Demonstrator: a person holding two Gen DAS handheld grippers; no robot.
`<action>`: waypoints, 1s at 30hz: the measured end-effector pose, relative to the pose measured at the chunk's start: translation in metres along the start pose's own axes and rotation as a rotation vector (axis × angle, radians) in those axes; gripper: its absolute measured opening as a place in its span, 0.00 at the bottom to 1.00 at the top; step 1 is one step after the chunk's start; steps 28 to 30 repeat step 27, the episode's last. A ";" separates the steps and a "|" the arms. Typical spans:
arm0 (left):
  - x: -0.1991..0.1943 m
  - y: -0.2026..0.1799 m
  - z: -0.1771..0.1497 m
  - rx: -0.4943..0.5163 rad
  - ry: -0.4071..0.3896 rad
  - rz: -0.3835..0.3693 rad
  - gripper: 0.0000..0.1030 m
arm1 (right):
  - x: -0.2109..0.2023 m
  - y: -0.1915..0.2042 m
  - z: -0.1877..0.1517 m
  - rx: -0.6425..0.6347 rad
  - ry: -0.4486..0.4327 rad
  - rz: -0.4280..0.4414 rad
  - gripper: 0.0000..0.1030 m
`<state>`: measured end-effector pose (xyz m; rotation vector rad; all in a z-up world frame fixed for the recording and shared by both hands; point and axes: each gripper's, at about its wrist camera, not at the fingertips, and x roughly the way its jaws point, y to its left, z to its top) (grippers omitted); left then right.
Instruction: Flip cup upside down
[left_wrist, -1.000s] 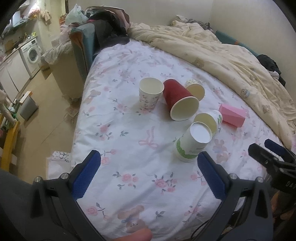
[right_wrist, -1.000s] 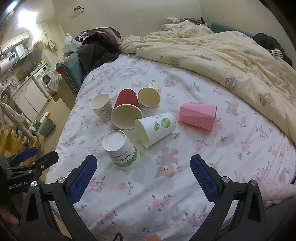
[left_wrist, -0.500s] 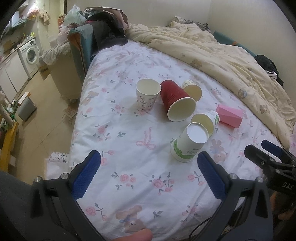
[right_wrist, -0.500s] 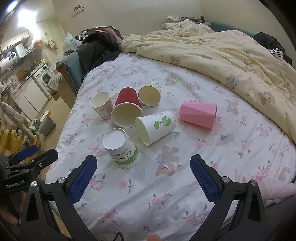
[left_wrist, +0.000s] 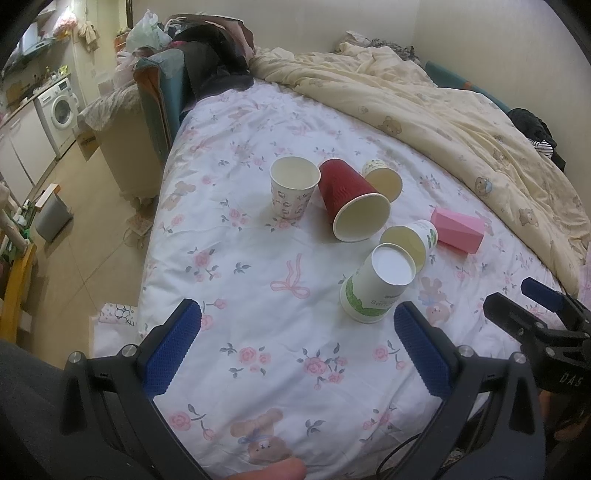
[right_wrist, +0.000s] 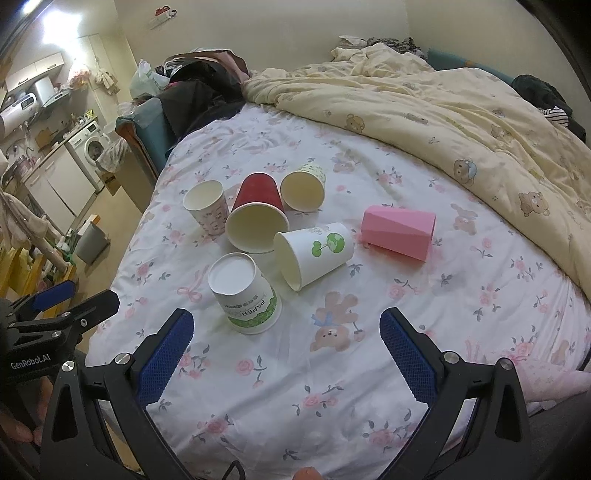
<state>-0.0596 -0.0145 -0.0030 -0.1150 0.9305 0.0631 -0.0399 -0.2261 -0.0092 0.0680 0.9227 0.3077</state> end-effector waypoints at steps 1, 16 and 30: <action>0.000 0.001 0.000 0.000 -0.001 0.001 1.00 | 0.000 0.000 0.000 0.000 0.000 0.000 1.00; 0.001 0.002 -0.001 0.002 -0.002 0.002 1.00 | -0.001 -0.002 0.000 0.011 -0.001 0.000 1.00; 0.000 0.003 -0.003 -0.002 -0.003 -0.004 1.00 | -0.001 -0.003 -0.001 0.017 0.008 0.004 1.00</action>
